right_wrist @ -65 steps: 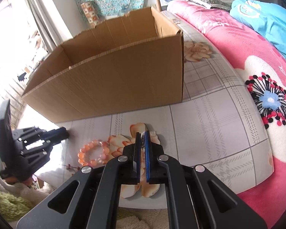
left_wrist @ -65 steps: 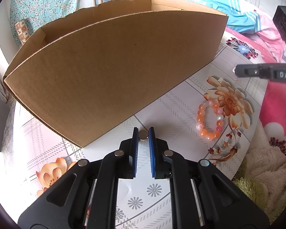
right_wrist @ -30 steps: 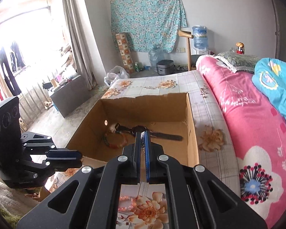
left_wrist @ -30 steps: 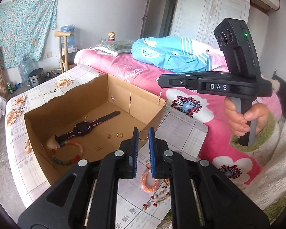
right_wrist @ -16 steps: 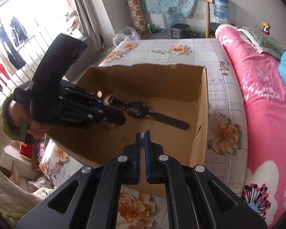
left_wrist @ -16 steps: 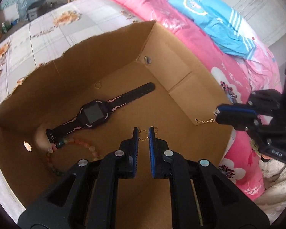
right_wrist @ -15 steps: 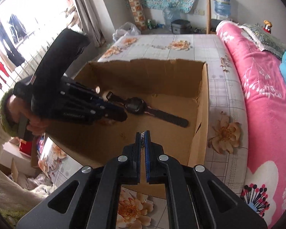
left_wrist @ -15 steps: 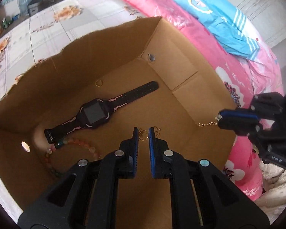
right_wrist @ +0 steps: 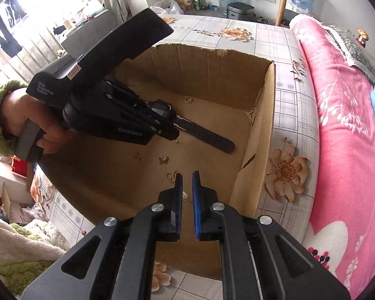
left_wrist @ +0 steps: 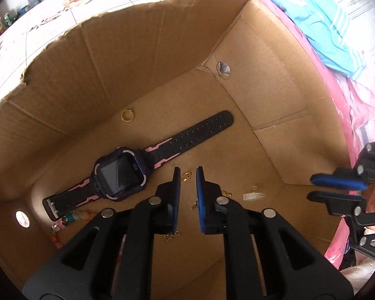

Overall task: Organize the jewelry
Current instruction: 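Open both grippers inside the box and withdraw them toward the flower mat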

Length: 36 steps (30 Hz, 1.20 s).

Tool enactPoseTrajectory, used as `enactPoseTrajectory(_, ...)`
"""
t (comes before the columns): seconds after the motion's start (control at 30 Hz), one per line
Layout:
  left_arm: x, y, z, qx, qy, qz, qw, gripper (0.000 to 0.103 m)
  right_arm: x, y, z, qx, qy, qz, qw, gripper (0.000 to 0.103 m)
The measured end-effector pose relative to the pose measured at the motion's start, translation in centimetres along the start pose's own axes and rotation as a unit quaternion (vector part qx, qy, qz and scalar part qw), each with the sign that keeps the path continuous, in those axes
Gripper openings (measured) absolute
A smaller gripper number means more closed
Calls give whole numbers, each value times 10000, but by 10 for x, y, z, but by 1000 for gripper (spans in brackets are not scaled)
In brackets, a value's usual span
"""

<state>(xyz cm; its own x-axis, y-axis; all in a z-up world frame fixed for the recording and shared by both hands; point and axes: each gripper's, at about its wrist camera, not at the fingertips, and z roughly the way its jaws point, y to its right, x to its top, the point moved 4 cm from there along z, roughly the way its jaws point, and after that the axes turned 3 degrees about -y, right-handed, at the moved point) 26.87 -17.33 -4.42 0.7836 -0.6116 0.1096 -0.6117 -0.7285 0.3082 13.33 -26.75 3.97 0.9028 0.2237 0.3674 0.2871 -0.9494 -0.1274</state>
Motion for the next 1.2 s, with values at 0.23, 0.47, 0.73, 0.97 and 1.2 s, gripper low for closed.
enactPoseTrajectory(0.23, 1, 1, -17, -97, 238, -129, 9996, 22, -1, 13, -23, 104, 450, 368, 9983, 20)
enactPoseTrajectory(0.47, -22, 10, -74, -52, 924, 98, 9957, 32, -11, 16, -54, 165, 1051, 660, 9921, 34)
enactPoseTrajectory(0.73, -74, 33, -155, 47, 1990, 395, 9792, 49, -46, 10, -94, -11, 1904, 1105, 9755, 51)
enactPoseTrajectory(0.97, -154, 43, -209, 329, 2875, 717, 9545, 76, -85, 0, -113, -508, 2446, 1499, 9566, 72)
enactPoseTrajectory(1.2, -233, 52, -205, 269, 2945, 912, 9509, 88, -125, -11, -96, -674, 2219, 1877, 9545, 76)
